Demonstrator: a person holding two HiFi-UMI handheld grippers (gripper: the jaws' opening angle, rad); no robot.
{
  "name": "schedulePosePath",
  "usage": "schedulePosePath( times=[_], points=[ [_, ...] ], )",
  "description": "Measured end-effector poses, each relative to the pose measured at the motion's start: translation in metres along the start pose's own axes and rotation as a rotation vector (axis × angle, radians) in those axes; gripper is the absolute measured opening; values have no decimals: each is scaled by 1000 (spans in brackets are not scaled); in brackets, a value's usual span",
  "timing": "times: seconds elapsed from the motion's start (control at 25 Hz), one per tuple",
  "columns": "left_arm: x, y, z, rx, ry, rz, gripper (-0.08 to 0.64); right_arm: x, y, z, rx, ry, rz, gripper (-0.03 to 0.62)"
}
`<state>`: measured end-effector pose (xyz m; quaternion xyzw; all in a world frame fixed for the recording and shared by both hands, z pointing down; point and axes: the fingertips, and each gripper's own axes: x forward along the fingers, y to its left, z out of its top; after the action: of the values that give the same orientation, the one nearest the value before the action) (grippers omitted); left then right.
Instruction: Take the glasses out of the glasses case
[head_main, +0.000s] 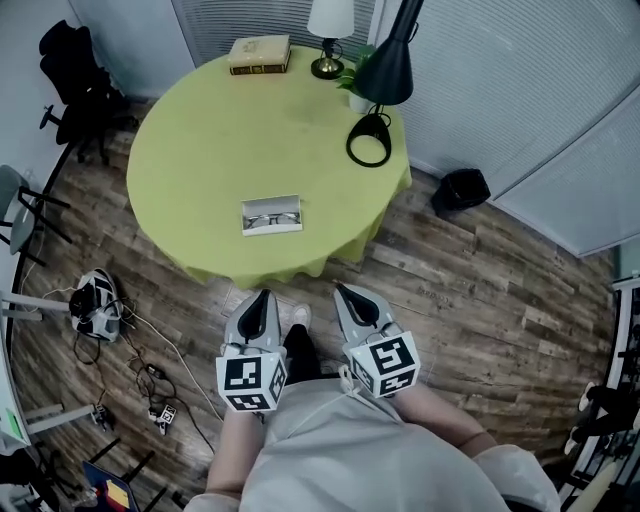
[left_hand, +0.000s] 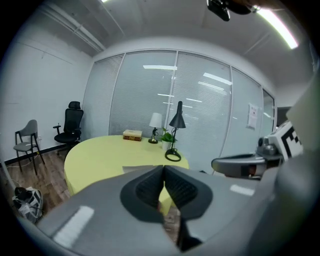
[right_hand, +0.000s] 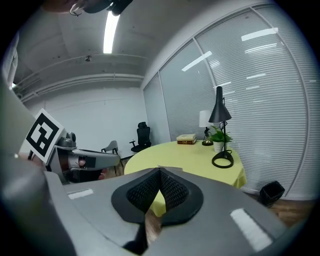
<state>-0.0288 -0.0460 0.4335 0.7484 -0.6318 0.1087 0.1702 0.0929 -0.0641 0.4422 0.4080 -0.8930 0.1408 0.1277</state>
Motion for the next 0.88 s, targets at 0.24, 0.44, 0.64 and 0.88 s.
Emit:
schedulePosePath(
  times=[0.24, 0.44, 0.64, 0.88],
  points=[
    [67, 29, 24, 94, 11, -56, 8, 64, -22, 26, 0, 19, -23, 0],
    [117, 68, 33, 71, 5, -65, 8, 118, -39, 30, 10, 51, -54, 0],
    [162, 100, 18, 76, 81, -96, 6, 163, -53, 22, 67, 97, -72, 0],
    [204, 113, -6, 186, 171, -167, 8, 208, -63, 13, 93, 148, -72, 0]
  ],
)
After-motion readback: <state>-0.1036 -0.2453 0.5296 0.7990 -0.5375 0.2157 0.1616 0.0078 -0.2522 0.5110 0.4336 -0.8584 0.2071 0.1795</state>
